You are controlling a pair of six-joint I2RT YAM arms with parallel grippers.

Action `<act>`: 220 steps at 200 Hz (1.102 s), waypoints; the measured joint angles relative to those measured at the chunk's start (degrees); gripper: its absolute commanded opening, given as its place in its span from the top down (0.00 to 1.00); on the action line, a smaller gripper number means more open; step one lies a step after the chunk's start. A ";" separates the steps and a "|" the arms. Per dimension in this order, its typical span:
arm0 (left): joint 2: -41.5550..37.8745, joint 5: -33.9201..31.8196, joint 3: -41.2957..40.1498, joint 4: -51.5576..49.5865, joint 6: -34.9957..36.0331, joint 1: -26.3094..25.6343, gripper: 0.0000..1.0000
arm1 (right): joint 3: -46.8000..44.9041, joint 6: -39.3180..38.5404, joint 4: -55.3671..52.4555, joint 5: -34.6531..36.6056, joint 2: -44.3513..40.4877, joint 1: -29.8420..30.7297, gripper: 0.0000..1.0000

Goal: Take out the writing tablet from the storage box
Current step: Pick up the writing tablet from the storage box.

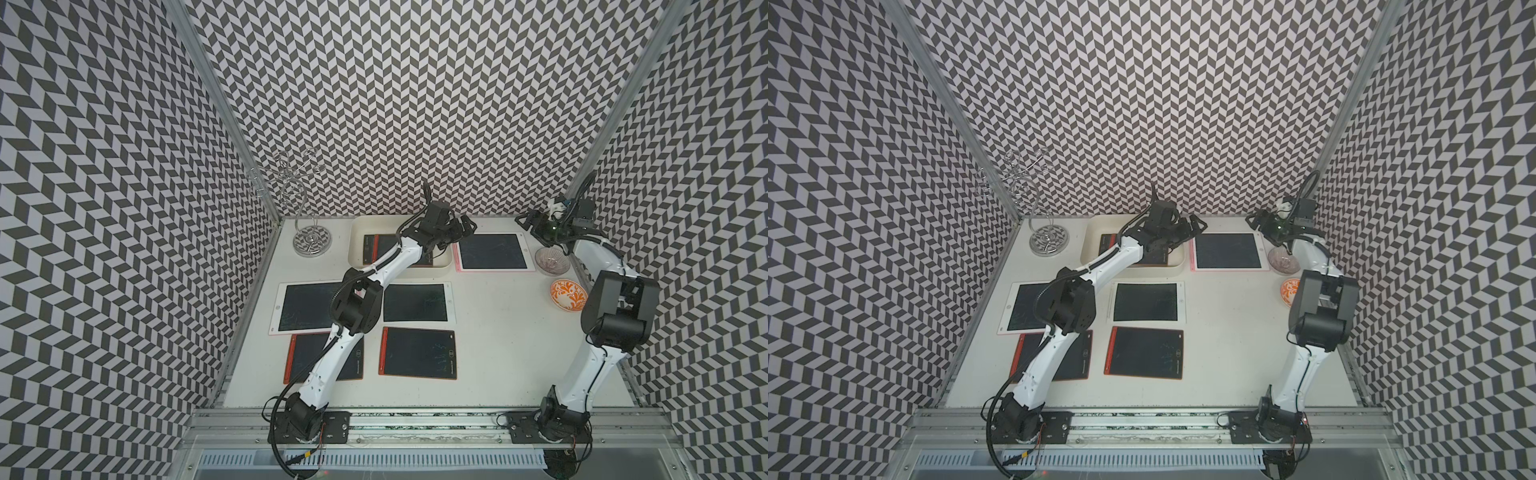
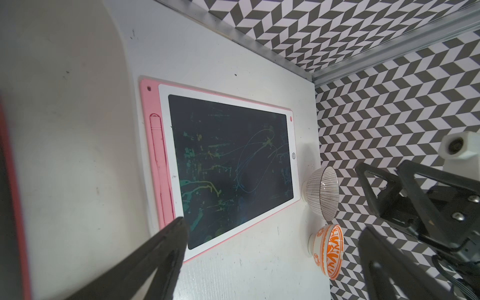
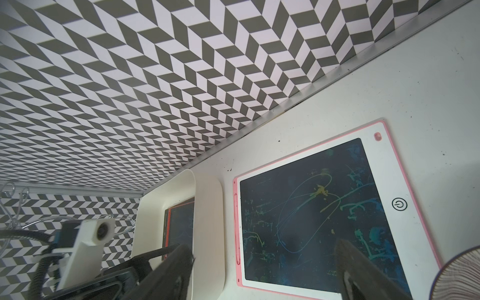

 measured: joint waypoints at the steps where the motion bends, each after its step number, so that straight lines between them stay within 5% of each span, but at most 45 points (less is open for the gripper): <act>1: -0.09 -0.04 0.00 -0.02 0.09 0.00 0.01 | -0.02 0.00 -0.02 0.02 0.00 0.02 0.14; 118: -14.43 -4.26 -11.52 -3.80 10.10 2.14 0.01 | 1.38 -2.16 -4.02 8.83 0.00 12.41 0.14; 220: -28.48 -7.23 -34.38 -4.50 14.75 13.62 0.01 | 10.80 -2.64 -7.76 21.35 4.37 27.78 0.15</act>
